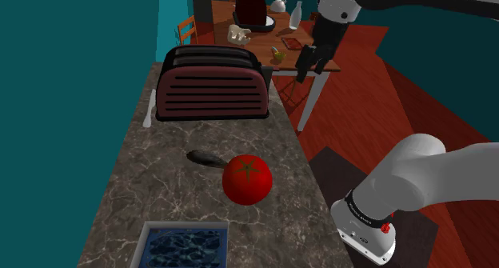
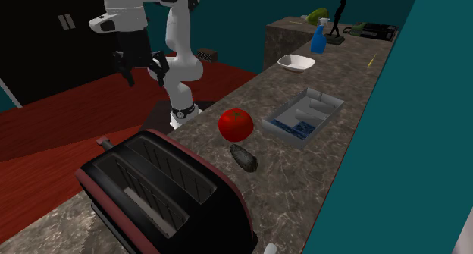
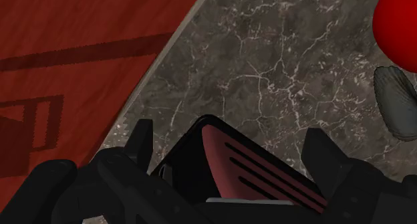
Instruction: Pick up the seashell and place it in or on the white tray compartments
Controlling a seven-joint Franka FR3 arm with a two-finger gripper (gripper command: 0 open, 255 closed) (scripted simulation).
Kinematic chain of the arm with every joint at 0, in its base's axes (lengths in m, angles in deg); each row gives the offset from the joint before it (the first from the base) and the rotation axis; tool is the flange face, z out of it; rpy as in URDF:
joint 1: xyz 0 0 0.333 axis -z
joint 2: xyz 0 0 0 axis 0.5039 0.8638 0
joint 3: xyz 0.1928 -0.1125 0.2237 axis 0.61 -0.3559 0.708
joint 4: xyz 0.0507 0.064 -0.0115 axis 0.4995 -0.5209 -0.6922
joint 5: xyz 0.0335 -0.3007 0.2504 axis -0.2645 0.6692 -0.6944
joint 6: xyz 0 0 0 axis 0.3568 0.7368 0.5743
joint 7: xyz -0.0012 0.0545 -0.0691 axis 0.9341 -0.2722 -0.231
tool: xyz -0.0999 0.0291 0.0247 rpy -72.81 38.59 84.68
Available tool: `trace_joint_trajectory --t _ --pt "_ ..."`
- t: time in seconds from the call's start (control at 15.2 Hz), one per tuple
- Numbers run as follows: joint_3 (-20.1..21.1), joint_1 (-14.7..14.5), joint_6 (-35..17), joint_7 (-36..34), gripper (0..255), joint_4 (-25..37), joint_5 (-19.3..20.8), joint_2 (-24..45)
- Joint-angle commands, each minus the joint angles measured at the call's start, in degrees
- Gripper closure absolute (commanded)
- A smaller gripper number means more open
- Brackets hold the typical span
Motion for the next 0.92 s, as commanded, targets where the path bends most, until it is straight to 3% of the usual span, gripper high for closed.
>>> trace_joint_trajectory --t 0.0,0.86 --pt "0.0 0.0 0.0 0.0 0 0.0 0.0 0.0" --pt "13.0 -6.9 -13.9 -3.8 0 0.7 -1.6 15.8"
